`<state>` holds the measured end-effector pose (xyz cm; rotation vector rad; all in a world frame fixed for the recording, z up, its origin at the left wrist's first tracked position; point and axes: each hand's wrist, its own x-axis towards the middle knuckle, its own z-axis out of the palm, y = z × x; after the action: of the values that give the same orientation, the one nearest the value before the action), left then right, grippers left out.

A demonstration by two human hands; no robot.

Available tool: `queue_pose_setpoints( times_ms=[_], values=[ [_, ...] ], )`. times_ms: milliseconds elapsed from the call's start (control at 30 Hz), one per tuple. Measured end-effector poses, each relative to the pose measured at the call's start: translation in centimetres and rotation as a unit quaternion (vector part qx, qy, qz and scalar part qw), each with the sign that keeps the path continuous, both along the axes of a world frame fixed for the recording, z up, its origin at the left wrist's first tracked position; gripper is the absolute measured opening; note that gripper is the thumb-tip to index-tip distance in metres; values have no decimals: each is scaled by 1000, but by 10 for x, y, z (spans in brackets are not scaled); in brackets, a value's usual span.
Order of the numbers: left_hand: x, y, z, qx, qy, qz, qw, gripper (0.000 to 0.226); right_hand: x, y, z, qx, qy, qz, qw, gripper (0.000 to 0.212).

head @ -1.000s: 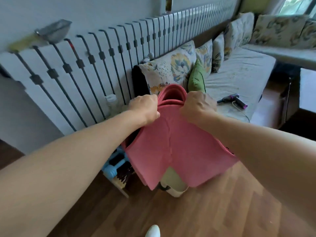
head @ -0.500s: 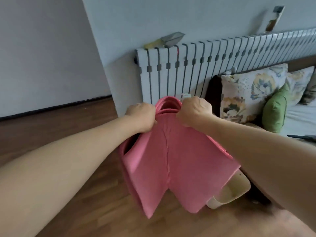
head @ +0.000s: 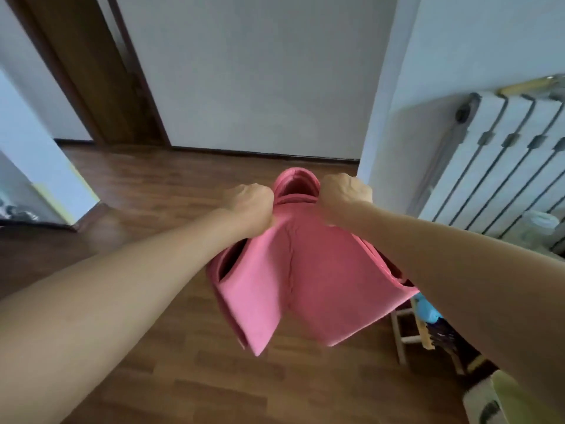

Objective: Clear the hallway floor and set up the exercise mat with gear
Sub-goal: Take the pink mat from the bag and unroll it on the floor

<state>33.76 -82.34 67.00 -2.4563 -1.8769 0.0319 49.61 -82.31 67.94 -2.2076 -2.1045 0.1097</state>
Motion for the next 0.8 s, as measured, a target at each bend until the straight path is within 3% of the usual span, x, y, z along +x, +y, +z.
queue_pose_setpoints(
  times_ms=[300,533,600,800],
  values=[
    [-162,68,-3,2,-5,87,996,14,-164,100,-5,-25,10,111,993,32],
    [-238,119,-12,-3,62,162,985,22,-253,190,-29,5,7,215,977,10],
    [-258,142,-15,-10,44,202,978,21,-278,221,-34,8,8,253,967,6],
    [-301,214,-19,-24,42,309,950,37,-339,316,-37,2,10,349,937,17]
  ],
)
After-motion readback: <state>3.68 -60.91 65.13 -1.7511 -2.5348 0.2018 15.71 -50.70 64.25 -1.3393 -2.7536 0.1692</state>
